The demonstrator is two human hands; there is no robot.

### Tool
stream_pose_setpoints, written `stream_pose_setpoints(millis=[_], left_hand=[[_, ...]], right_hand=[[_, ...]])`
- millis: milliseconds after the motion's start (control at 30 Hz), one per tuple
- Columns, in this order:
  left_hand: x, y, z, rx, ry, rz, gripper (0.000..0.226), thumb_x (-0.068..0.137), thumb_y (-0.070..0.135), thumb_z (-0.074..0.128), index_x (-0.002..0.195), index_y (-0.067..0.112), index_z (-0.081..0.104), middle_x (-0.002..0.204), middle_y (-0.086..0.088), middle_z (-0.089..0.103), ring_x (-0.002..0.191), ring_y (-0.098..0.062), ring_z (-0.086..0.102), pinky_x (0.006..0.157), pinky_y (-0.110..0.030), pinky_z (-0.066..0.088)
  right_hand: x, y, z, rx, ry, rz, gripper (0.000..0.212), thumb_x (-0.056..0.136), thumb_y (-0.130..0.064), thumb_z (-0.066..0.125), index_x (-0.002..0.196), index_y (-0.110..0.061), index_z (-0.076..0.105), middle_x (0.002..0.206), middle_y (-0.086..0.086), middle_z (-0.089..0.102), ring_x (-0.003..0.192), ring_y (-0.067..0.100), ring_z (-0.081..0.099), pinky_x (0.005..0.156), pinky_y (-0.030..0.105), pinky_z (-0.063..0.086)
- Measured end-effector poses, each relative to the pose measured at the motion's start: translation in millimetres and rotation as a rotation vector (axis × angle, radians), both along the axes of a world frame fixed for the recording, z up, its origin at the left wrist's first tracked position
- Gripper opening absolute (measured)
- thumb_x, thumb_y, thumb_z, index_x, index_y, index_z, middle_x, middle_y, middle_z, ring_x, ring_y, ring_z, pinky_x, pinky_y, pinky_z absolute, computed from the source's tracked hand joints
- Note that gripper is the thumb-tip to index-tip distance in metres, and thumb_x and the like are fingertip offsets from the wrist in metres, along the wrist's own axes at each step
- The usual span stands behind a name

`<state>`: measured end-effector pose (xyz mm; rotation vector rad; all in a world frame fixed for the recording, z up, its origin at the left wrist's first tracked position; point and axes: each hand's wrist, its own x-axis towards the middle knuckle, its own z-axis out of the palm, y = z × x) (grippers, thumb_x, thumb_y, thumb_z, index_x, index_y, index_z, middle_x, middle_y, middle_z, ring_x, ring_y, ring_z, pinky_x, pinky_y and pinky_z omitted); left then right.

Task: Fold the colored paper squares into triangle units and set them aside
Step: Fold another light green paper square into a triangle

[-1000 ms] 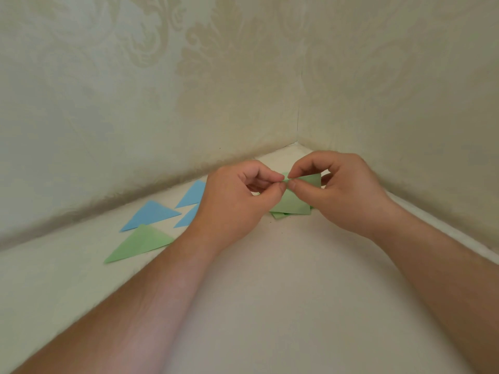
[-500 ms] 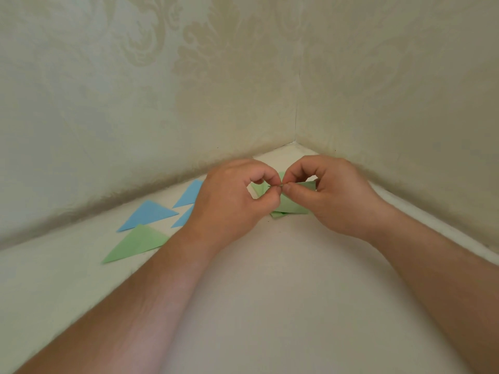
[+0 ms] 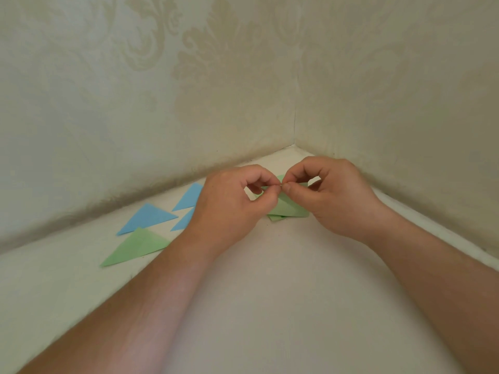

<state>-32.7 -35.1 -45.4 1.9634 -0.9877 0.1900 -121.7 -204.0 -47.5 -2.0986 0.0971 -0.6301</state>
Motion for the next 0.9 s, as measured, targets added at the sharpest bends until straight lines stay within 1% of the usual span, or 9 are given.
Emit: stream_pose_setpoints(millis=[133, 267, 333, 367, 533, 700, 733, 833, 900], left_hand=[[-1.9, 0.9, 2.5, -0.013, 0.011, -0.011, 0.011, 0.088, 0.016, 0.074, 0.081, 0.024, 0.075, 0.074, 0.019, 0.066, 0.048, 0.013, 0.047, 0.054, -0.006, 0.033], [-1.9, 0.5, 0.6, -0.001, 0.011, -0.004, 0.01, 0.087, 0.018, 0.074, 0.082, 0.027, 0.075, 0.077, 0.023, 0.067, 0.054, 0.011, 0.052, 0.058, -0.007, 0.034], [-0.9, 0.1, 0.0, 0.0, 0.006, -0.016, 0.009, 0.088, 0.02, 0.075, 0.083, 0.028, 0.076, 0.078, 0.025, 0.068, 0.066, 0.006, 0.058, 0.061, -0.008, 0.036], [-0.5, 0.4, 0.0, -0.001, 0.007, -0.021, 0.01, 0.089, 0.02, 0.075, 0.083, 0.027, 0.077, 0.078, 0.025, 0.068, 0.067, 0.005, 0.059, 0.062, -0.008, 0.037], [-0.7, 1.7, 2.1, -0.035, 0.045, -0.024, 0.011, 0.09, 0.016, 0.074, 0.081, 0.022, 0.076, 0.075, 0.018, 0.066, 0.049, 0.01, 0.048, 0.053, -0.007, 0.033], [-1.9, 2.8, 2.9, -0.005, 0.047, -0.041, 0.011, 0.089, 0.016, 0.075, 0.081, 0.023, 0.075, 0.075, 0.018, 0.066, 0.05, 0.011, 0.048, 0.055, -0.006, 0.034], [-1.5, 3.0, 3.1, 0.002, 0.046, -0.043, 0.01, 0.089, 0.018, 0.076, 0.082, 0.024, 0.075, 0.075, 0.018, 0.066, 0.05, 0.01, 0.048, 0.055, -0.007, 0.033], [1.0, 3.7, 3.2, -0.034, 0.067, -0.041, 0.01, 0.09, 0.021, 0.076, 0.081, 0.025, 0.075, 0.078, 0.012, 0.067, 0.044, 0.001, 0.044, 0.05, -0.01, 0.03], [2.1, 4.3, 3.8, -0.06, 0.089, -0.032, 0.011, 0.09, 0.021, 0.076, 0.08, 0.025, 0.074, 0.079, 0.011, 0.068, 0.042, -0.002, 0.04, 0.05, -0.011, 0.03]], right_hand=[[-0.3, -2.0, 1.3, 0.03, 0.009, -0.005, 0.014, 0.091, -0.017, 0.075, 0.081, -0.026, 0.074, 0.076, -0.017, 0.067, 0.058, -0.001, 0.056, 0.053, 0.009, 0.037], [-0.6, -1.3, 2.1, 0.01, 0.041, 0.033, 0.017, 0.093, -0.011, 0.073, 0.08, -0.022, 0.072, 0.061, -0.025, 0.06, 0.051, -0.002, 0.054, 0.048, 0.009, 0.034], [-0.9, -1.6, 1.7, 0.024, 0.046, 0.038, 0.016, 0.093, -0.012, 0.074, 0.08, -0.022, 0.072, 0.061, -0.025, 0.06, 0.051, -0.001, 0.054, 0.047, 0.009, 0.034], [-1.5, -1.9, 2.2, 0.036, 0.047, 0.037, 0.014, 0.092, -0.012, 0.074, 0.081, -0.021, 0.073, 0.062, -0.024, 0.061, 0.052, -0.002, 0.054, 0.048, 0.008, 0.035], [-1.5, -4.7, 3.6, 0.082, 0.029, 0.02, 0.012, 0.091, -0.014, 0.076, 0.081, -0.02, 0.074, 0.073, -0.016, 0.067, 0.056, -0.003, 0.056, 0.053, 0.007, 0.037], [-3.1, -4.3, 4.0, 0.066, 0.055, 0.055, 0.014, 0.093, -0.008, 0.073, 0.081, -0.014, 0.071, 0.059, -0.023, 0.059, 0.05, -0.004, 0.055, 0.047, 0.007, 0.035], [-3.2, -4.3, 4.4, 0.079, 0.051, 0.055, 0.013, 0.093, -0.009, 0.073, 0.081, -0.014, 0.071, 0.059, -0.023, 0.06, 0.051, -0.004, 0.055, 0.048, 0.007, 0.036], [-2.4, -3.9, 6.2, 0.105, 0.03, 0.04, 0.01, 0.092, -0.014, 0.075, 0.083, -0.018, 0.074, 0.075, -0.013, 0.069, 0.059, -0.002, 0.058, 0.057, 0.01, 0.041], [-2.4, -4.9, 6.4, 0.116, 0.031, 0.029, 0.011, 0.093, -0.015, 0.074, 0.083, -0.019, 0.074, 0.076, -0.013, 0.07, 0.059, -0.002, 0.059, 0.058, 0.012, 0.042]])
